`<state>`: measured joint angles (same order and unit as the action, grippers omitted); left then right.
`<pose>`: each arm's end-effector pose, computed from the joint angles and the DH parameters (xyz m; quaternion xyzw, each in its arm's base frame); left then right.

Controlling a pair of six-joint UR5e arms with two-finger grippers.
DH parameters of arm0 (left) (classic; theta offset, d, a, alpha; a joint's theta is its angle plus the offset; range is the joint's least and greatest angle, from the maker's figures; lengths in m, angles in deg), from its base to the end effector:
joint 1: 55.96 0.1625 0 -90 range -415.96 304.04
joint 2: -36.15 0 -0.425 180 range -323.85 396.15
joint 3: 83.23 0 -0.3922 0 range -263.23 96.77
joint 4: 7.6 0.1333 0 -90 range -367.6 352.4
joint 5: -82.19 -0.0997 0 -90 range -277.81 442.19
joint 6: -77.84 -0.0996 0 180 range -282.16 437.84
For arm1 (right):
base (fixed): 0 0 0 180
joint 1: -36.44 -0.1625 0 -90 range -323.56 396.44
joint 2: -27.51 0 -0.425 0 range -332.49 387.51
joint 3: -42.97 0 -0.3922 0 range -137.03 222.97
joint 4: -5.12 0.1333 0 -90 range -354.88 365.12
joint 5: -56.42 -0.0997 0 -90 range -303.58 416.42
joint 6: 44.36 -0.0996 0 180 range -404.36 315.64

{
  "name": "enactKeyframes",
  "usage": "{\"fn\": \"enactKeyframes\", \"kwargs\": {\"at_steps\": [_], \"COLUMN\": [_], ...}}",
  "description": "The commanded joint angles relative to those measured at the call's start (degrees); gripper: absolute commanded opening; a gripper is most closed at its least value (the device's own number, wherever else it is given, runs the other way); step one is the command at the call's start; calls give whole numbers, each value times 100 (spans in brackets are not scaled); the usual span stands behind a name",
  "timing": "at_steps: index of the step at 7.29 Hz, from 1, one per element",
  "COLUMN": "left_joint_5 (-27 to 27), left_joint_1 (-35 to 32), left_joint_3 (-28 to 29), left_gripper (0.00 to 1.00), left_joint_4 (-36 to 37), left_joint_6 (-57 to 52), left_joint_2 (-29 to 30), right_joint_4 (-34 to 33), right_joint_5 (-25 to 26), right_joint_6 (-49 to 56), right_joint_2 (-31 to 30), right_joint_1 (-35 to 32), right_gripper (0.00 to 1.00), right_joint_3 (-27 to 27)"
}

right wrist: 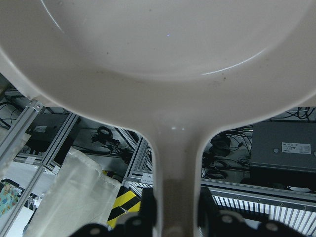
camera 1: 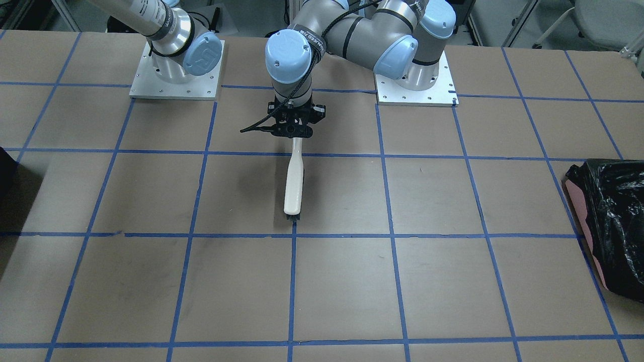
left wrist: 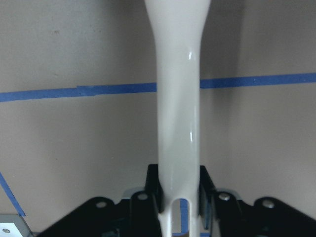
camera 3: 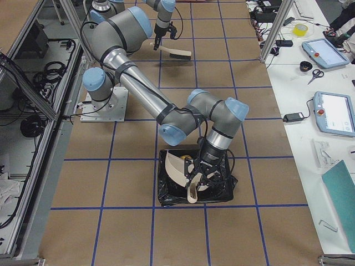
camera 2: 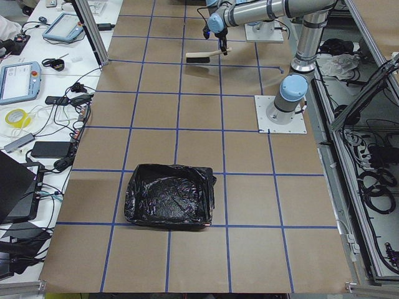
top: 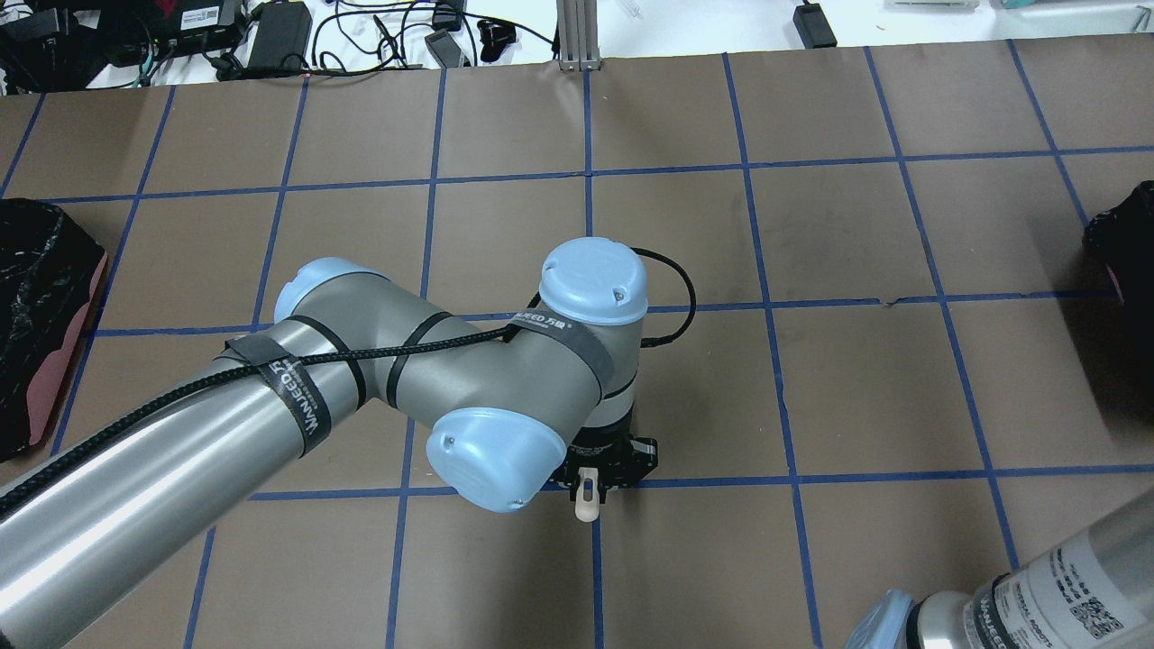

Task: Sweep and dump trash in nearest bin
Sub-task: 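Tip the dustpan over the bin with the right gripper to empty it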

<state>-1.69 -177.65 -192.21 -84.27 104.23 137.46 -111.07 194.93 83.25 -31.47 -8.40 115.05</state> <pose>-0.3791 -0.3400 0.2576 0.0378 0.9870 0.1544 0.0253 -0.4642 -0.5444 0.3961 0.5617 -0.7121 -0.4008 0.1294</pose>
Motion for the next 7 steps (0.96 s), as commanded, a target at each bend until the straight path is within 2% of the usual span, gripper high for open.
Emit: {"fn": "enactKeyframes", "kwargs": {"at_steps": [1, 2, 4, 6, 7], "left_joint_5": [-58, -206, -155, -129, -120], "left_joint_1": [-13, -13, -21, -48, -74], "left_joint_3": [-53, -114, -150, -150, -150], "left_gripper": [0, 0, 0, 0, 0], "left_joint_4": [3, 3, 47, 47, 64], "left_joint_6": [-55, -116, -99, -116, -117], "left_joint_2": [-6, -6, -6, 38, 38], "right_joint_4": [-44, -53, -80, -1, 139], "right_joint_5": [19, -103, -839, -1936, -2316], "right_joint_6": [-52, -87, -78, -131, -331], "right_joint_2": [-25, -60, -498, -771, -799], "right_joint_1": [-7, 19, 28, 2, -42], "right_gripper": [0, 0, 0, 0, 0], "right_joint_3": [17, -53, -19, 33, 34]}}
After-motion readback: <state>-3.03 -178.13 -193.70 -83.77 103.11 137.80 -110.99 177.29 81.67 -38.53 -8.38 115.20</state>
